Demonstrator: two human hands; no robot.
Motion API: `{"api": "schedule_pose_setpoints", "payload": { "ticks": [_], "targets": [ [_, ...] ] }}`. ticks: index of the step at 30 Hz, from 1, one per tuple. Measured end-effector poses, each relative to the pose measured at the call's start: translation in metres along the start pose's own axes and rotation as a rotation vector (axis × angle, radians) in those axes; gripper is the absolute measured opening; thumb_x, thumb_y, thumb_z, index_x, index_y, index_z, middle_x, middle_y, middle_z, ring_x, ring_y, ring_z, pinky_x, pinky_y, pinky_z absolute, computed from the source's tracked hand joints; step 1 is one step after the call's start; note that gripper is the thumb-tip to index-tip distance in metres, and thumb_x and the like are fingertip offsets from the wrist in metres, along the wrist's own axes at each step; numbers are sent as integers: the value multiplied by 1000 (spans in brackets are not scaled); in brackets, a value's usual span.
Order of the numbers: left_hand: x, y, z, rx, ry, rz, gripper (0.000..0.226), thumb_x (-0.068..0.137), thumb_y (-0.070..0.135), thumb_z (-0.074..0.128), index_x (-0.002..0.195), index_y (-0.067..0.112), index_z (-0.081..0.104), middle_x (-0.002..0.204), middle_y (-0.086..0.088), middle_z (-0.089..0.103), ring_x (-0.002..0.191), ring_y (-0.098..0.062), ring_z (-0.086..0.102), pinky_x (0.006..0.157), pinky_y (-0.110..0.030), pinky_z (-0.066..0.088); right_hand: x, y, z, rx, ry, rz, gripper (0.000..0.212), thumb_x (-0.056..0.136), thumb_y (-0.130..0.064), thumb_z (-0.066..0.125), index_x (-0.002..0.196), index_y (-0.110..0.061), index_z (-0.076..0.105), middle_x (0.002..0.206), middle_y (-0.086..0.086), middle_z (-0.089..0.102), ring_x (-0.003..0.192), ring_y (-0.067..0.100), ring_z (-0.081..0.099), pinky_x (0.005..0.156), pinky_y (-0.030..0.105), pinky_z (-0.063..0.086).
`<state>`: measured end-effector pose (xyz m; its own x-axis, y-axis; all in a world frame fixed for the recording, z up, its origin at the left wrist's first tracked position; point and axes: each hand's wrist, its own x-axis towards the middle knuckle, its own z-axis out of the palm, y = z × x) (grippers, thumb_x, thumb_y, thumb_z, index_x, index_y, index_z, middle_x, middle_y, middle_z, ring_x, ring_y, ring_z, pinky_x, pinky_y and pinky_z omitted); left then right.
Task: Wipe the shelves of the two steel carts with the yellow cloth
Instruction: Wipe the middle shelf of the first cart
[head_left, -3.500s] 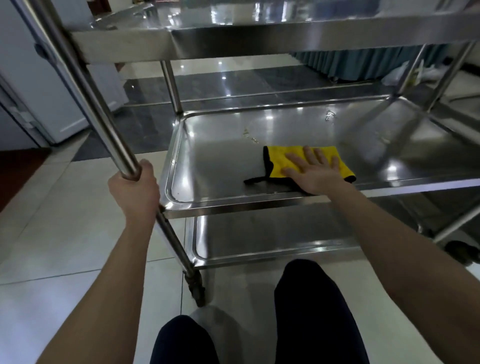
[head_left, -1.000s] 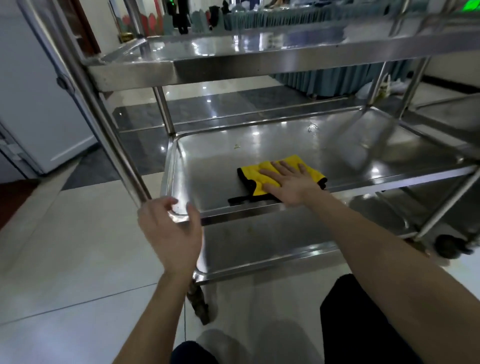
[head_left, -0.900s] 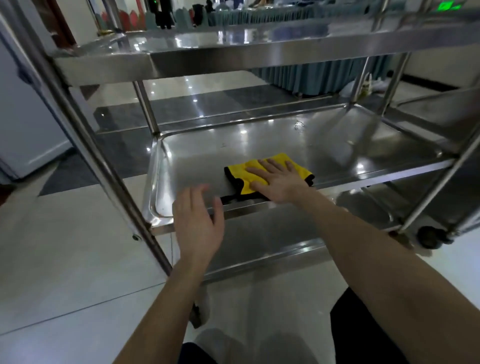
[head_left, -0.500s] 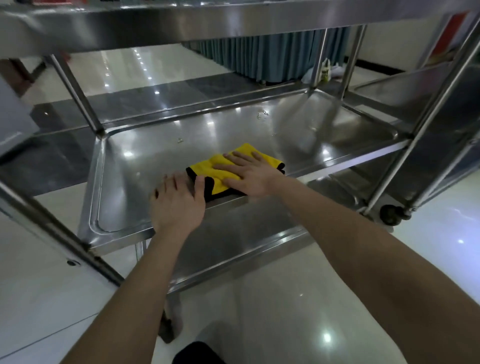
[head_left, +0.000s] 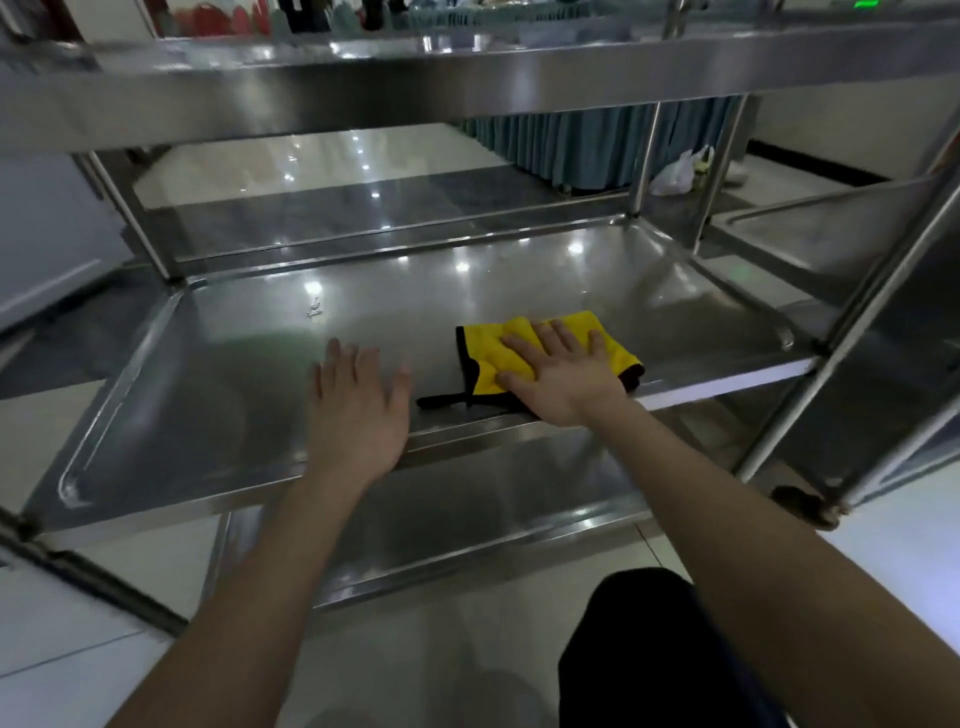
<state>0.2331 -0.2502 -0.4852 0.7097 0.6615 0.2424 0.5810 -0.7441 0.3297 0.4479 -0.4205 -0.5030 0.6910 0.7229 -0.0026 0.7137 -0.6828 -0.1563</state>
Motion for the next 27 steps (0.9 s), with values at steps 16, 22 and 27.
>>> {"api": "schedule_pose_setpoints", "payload": {
  "ticks": [16,22,27],
  "targets": [
    [11,80,38,429,-63,-32,84,98,47,0,154,14,53,160,-15,49,152,-36,39,125,-46,26,1,219,-53,7,-111,-176,62,106,-72,26,165,-58,15,180,-15,4,166,12,-2,133,49,-3],
    [7,83,43,442,-14,182,54,98,18,30,125,-8,69,113,-38,66,100,-56,67,84,-63,56,43,217,-41,-46,-75,251,76,95,-86,9,165,-58,1,181,3,-9,165,35,-10,123,73,-13],
    [12,82,45,501,-98,157,68,100,22,12,139,-2,61,133,-31,62,125,-50,58,98,-57,48,81,92,-29,-51,-97,95,84,93,-89,11,168,-53,0,179,14,-14,163,46,-15,116,82,-15]
  ]
}}
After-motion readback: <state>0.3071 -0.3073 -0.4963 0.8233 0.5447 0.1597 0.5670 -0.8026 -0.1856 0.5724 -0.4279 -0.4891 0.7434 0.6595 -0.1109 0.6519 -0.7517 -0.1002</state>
